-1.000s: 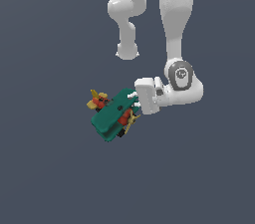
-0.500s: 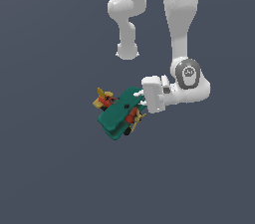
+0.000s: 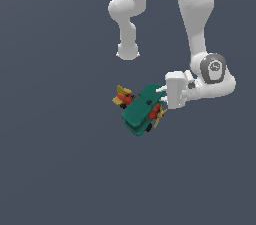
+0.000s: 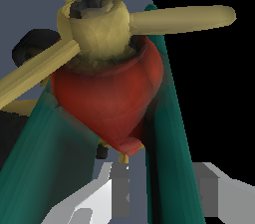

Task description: Pick up the object and move it to a goal position.

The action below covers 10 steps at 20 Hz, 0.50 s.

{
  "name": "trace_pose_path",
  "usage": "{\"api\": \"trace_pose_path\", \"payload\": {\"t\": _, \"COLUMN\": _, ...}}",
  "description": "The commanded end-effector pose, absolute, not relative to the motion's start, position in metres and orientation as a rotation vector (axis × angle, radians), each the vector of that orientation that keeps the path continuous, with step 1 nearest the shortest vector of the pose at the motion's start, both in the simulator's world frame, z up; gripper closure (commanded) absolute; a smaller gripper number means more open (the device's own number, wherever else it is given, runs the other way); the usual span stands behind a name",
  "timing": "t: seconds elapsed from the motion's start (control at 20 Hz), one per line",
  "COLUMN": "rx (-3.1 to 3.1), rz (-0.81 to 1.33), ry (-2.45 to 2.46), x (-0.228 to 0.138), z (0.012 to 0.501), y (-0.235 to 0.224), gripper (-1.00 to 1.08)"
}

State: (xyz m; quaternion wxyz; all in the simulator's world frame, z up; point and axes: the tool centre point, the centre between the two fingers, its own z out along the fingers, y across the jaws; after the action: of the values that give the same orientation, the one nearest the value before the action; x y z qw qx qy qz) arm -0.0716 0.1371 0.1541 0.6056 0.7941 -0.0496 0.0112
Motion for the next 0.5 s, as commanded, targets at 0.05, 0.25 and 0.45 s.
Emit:
{"api": "trace_pose_path", "payload": {"t": 0.05, "rx": 1.838, "rz": 0.027, "ry": -0.118, "x": -0.078, "z": 0.161, "y": 0.174, "gripper": 1.08}}
{"api": "trace_pose_path", "payload": {"t": 0.25, "rx": 1.838, "rz": 0.027, "ry": -0.118, "x": -0.085, "z": 0.166, "y": 0.214, "gripper": 1.08}}
{"api": "trace_pose_path", "payload": {"t": 0.45, "rx": 1.837, "rz": 0.029, "ry": -0.119, "x": -0.09, "z": 0.17, "y": 0.247, "gripper": 1.08}}
